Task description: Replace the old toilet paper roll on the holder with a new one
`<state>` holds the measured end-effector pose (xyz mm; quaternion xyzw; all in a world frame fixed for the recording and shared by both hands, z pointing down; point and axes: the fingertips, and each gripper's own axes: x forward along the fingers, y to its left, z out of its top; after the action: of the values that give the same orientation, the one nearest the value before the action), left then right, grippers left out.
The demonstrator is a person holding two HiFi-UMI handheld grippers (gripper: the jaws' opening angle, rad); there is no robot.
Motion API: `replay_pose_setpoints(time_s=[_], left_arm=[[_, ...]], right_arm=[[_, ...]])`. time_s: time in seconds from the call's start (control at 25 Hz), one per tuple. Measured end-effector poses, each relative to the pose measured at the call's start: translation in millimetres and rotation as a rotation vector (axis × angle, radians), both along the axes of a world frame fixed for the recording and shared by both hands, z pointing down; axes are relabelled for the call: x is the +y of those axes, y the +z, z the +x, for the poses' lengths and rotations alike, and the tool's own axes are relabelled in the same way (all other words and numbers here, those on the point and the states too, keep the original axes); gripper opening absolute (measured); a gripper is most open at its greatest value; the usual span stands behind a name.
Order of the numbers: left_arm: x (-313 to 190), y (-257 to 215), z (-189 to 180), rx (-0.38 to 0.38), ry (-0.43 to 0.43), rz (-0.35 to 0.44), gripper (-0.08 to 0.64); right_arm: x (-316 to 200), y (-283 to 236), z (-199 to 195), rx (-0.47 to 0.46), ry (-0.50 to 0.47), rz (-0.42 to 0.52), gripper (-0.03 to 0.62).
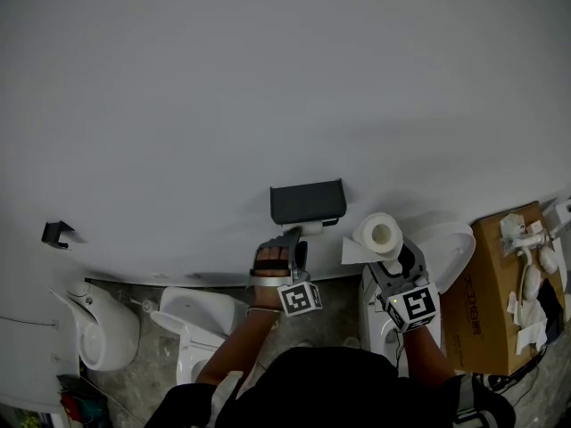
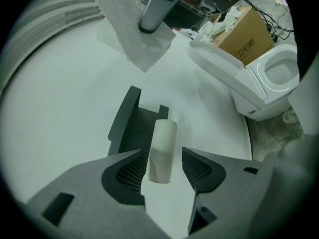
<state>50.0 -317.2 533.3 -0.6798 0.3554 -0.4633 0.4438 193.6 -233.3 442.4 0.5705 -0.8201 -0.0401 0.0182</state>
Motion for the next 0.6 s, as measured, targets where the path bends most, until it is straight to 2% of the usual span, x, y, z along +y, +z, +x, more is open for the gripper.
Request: replay_pose_setpoints(time_s=[0.48, 0.6], left_arm=[[-11, 9, 4, -0.070, 0.006, -0.002, 0.222], [-11, 5, 6, -0.062, 0.010, 0.007, 0.175]], right_arm=[[-3, -2, 8, -0.010, -0.017, -0.013, 0.238], [-3, 2, 8, -0.004, -0.025, -0.029, 0.238]])
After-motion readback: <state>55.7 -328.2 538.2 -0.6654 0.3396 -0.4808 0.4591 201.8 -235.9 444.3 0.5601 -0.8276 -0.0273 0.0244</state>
